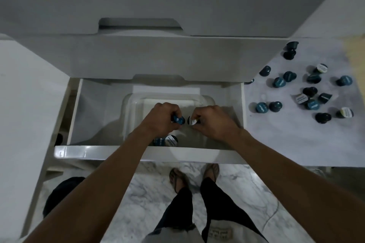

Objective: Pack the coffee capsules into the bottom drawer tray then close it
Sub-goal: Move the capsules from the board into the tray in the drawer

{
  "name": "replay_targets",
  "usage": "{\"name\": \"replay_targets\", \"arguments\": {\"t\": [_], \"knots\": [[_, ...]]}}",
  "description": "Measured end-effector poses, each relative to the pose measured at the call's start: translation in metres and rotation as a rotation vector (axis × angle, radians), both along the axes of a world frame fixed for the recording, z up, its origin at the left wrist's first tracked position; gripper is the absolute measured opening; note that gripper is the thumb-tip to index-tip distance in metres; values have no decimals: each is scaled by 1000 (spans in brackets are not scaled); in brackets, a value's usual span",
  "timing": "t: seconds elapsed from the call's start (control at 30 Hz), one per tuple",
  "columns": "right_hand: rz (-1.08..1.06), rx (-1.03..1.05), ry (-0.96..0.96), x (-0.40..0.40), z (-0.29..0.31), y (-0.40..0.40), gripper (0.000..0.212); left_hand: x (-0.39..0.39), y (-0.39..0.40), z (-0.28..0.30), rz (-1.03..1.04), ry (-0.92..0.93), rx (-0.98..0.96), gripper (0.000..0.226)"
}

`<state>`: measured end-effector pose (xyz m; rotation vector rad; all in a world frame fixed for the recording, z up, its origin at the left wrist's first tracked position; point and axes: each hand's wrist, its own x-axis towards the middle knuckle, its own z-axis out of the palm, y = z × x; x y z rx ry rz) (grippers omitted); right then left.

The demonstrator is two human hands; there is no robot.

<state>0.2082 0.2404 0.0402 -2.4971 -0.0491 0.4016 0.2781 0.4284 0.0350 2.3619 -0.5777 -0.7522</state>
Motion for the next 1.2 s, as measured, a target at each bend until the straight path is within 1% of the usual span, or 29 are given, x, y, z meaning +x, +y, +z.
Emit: {"name": "replay_targets", "arguments": {"t": [0.13,0.27,0.53,0.73,0.87,0.97,1.2], "knots": [[125,-136,-24,5,-4,3,17,4,-4,-9,-54,27,63,22],[214,-263,-78,7,-5,5,20,6,-6,-10,-6,55,55,24],[235,-284,-56,5,-1,4,10,5,0,-9,-4,137,60,30],[236,-289,36,5,9,4,23,2,3,-8,5,205,76,32],[218,-280,29,6,7,3,25,1,2,-7,-4,187,65,23],[182,-279,56,4,5,4,28,1,0,-7,-11,168,61,21],[192,-296,93,0,4,5,17,-1,-3,-8,-139,172,120,25]]}}
